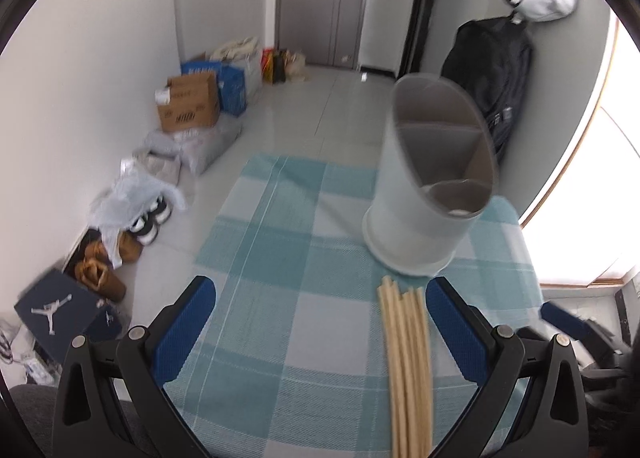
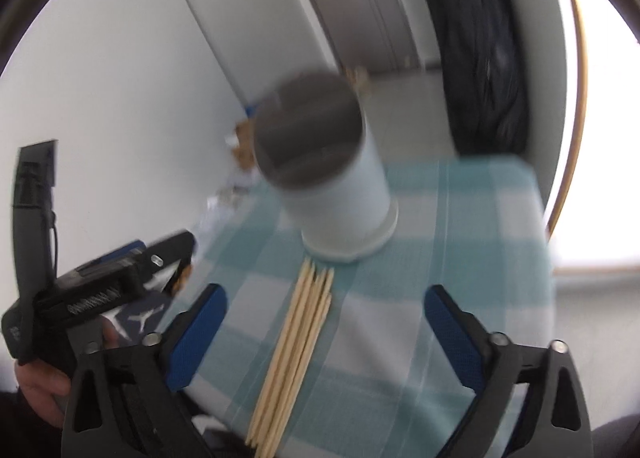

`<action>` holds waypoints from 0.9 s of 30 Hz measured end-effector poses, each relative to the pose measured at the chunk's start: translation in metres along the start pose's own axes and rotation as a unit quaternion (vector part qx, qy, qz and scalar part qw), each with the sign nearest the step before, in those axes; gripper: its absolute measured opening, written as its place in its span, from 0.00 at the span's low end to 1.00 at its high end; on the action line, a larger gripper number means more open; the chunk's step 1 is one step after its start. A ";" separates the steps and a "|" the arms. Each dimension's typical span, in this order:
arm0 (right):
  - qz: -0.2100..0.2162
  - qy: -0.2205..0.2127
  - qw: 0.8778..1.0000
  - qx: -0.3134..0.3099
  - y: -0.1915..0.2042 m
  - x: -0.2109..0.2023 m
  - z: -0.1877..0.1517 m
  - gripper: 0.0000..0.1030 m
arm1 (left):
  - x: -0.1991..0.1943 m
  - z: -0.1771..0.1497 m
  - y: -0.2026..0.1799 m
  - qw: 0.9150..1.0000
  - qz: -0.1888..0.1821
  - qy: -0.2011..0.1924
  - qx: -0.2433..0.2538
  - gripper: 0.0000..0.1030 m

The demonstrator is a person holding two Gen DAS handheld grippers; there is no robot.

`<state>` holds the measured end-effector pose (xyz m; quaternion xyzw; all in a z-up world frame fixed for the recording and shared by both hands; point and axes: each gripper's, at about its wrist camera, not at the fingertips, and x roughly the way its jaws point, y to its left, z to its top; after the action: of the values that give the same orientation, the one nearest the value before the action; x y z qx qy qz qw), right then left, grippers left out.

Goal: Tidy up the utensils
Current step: 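Lower the right gripper onto the wooden chopsticks and close on one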

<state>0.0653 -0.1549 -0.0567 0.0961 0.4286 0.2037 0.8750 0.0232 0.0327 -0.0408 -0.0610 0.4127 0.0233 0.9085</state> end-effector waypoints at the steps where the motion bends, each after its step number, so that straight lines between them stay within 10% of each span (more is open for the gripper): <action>1: -0.003 0.021 1.000 0.005 -0.001 0.008 -0.001 0.83 | 0.004 0.000 0.003 1.000 0.004 0.008 -0.002 0.99; 10: 0.001 0.139 0.990 0.013 0.004 0.071 0.009 0.47 | 0.021 0.003 0.023 0.998 0.011 0.050 -0.021 0.99; 27: -0.078 0.151 0.985 0.018 0.019 0.114 0.025 0.15 | 0.037 0.004 0.037 0.996 0.029 0.088 -0.012 0.99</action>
<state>0.1424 -0.0879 -0.1159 0.0463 0.5657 0.1394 0.8114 0.0472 0.0693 -0.0700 -0.0614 0.4920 0.0494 0.8670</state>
